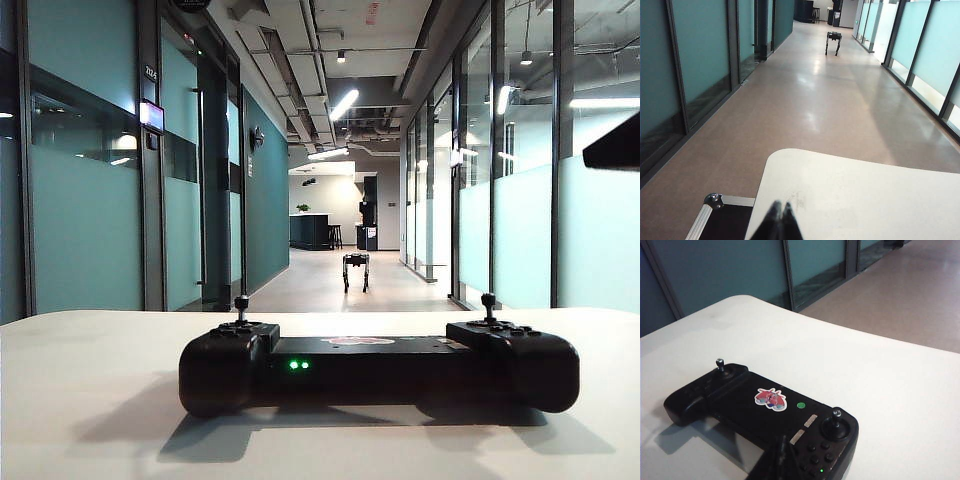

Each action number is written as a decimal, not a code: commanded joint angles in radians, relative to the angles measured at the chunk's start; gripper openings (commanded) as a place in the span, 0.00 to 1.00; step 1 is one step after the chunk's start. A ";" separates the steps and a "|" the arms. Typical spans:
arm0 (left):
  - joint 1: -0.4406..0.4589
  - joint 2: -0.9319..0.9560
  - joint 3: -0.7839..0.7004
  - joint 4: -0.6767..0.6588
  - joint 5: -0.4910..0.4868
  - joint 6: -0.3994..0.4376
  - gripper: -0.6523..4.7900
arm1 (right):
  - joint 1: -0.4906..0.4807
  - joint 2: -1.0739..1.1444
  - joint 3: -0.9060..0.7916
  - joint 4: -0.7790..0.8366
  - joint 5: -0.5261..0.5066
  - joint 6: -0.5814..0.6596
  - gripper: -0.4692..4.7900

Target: Push the left joystick on the remote control sitting on the white table forward to make the robot dog walk in a straight line until it approaches the door.

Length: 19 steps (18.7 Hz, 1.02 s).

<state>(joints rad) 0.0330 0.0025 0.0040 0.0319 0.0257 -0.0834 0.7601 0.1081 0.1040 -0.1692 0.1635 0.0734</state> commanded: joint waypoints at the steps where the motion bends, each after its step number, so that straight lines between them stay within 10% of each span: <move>1: 0.000 0.002 0.003 0.007 0.004 -0.003 0.11 | -0.002 -0.002 0.000 0.015 0.006 -0.003 0.09; 12: 0.000 0.002 0.003 0.006 0.004 -0.003 0.11 | -0.560 -0.111 -0.057 0.204 -0.013 -0.003 0.09; 19: 0.000 0.002 0.003 0.007 0.004 -0.003 0.11 | -0.723 -0.111 -0.103 0.305 -0.059 -0.003 0.09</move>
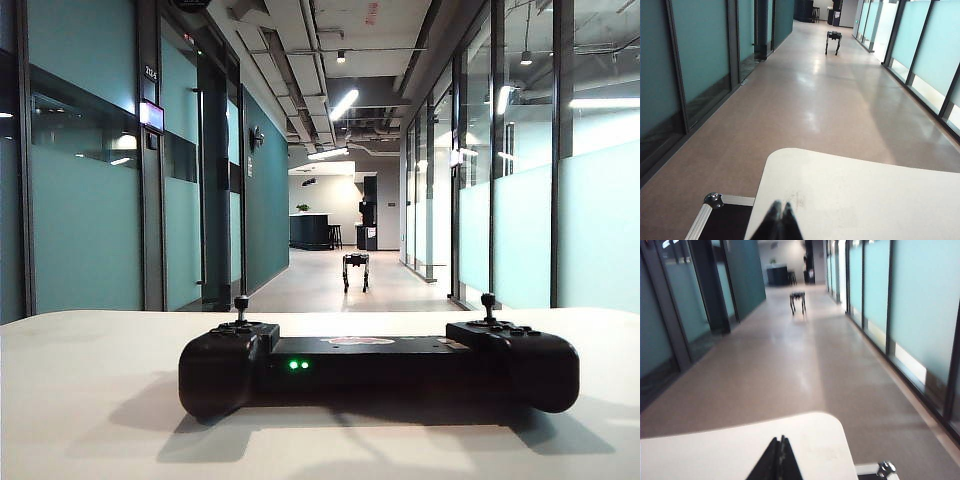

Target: Push the left joystick on the remote control sitting on the white table forward to make the robot dog walk in a straight line until it approaches the door.

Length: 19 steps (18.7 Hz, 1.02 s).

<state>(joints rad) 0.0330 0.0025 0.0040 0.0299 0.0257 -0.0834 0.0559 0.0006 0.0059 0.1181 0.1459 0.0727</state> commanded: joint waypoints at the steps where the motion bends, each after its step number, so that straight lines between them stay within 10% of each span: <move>1: 0.000 0.002 0.003 0.009 0.004 -0.003 0.11 | -0.028 -0.003 -0.005 0.014 -0.061 -0.002 0.09; 19: 0.000 0.002 0.003 0.009 0.004 -0.003 0.11 | -0.059 -0.003 -0.005 -0.069 -0.097 -0.002 0.09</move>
